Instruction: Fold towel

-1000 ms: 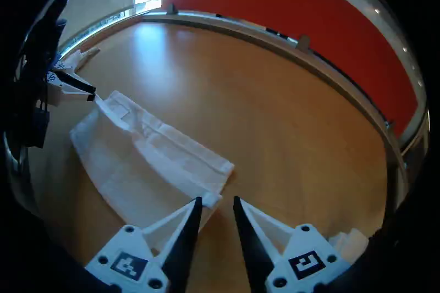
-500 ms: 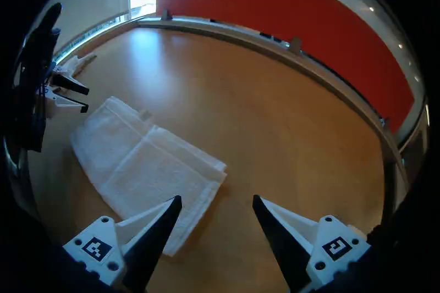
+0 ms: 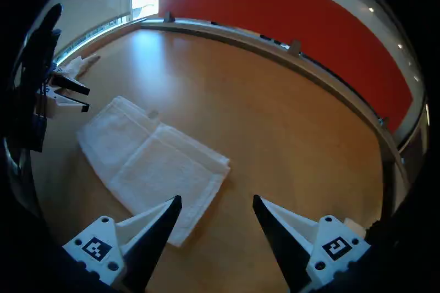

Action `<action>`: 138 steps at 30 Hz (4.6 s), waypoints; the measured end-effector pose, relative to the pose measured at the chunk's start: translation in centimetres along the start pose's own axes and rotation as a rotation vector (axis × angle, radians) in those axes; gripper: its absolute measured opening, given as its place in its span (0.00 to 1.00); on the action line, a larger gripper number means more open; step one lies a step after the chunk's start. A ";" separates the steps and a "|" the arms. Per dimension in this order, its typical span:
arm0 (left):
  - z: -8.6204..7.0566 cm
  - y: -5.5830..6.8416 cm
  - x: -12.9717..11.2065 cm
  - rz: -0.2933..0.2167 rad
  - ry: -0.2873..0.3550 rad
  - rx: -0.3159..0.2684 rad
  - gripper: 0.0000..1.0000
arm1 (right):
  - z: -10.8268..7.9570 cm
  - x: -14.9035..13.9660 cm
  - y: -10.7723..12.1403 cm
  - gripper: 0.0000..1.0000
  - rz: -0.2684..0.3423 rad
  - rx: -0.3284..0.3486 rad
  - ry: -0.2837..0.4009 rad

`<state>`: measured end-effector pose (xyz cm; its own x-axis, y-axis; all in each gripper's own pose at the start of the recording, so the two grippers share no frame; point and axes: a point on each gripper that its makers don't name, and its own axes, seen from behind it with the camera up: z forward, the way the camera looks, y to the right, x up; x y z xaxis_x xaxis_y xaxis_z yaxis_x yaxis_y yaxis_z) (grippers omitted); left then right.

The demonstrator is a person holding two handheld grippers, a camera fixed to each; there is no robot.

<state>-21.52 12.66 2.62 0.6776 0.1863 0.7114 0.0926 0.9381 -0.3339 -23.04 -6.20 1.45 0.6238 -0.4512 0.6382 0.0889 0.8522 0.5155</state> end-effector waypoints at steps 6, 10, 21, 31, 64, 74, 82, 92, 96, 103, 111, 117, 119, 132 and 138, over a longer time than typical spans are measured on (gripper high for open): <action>-1.1 0.3 -0.7 -0.009 0.003 0.003 0.93 | -0.9 -0.8 -0.3 1.00 0.003 -0.002 -0.002; -1.8 0.5 -1.2 -0.015 0.005 0.008 0.93 | -1.5 -1.4 -0.7 1.00 0.007 -0.001 -0.005; -3.7 0.8 -2.8 -0.036 0.008 0.026 0.93 | -3.0 -3.1 -1.2 1.00 0.017 -0.006 -0.010; -5.3 0.3 -3.7 -0.062 0.018 0.060 0.93 | -3.2 -3.6 -1.8 1.00 0.005 0.014 -0.005; -11.8 -3.3 -9.5 -0.191 0.006 0.194 0.93 | -0.9 -5.5 -5.0 0.62 -0.085 0.172 -0.069; -12.4 -3.8 -9.9 -0.209 0.007 0.201 0.93 | -0.5 -6.4 -5.3 0.49 -0.103 0.191 -0.097; -12.5 -3.9 -9.9 -0.208 0.009 0.201 0.93 | -0.2 -6.9 -5.6 0.41 -0.131 0.198 -0.114; -12.4 -3.9 -9.9 -0.212 0.009 0.197 0.93 | -0.2 -6.9 -5.8 0.21 -0.129 0.211 -0.123; -12.4 -4.0 -9.9 -0.209 0.007 0.198 0.93 | -0.4 -6.8 -6.0 0.07 -0.133 0.218 -0.117; -12.4 -4.0 -10.0 -0.210 0.006 0.196 0.93 | -0.6 -6.3 -6.0 0.04 -0.160 0.210 -0.104; -12.4 -4.1 -10.0 -0.215 0.010 0.195 0.93 | -1.4 -4.3 -6.0 0.04 -0.180 0.201 -0.073; -12.6 -4.1 -9.8 -0.222 0.018 0.194 0.93 | -1.9 -1.8 -6.1 0.04 -0.211 0.196 -0.039; -12.6 -4.1 -9.8 -0.223 0.021 0.194 0.93 | -2.0 -0.8 -6.2 0.04 -0.223 0.194 -0.025; -13.3 -4.2 -9.8 -0.246 0.039 0.196 0.93 | -2.0 5.8 -7.8 0.04 -0.306 0.199 0.060; -13.4 -4.3 -9.9 -0.257 0.048 0.196 0.93 | -1.8 8.2 -8.7 0.04 -0.342 0.207 0.087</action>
<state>-18.81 2.89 -11.31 0.6842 -0.0737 0.7256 0.1261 0.9918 -0.0182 -17.31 -16.87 1.19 0.6498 -0.6674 0.3638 0.1496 0.5816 0.7996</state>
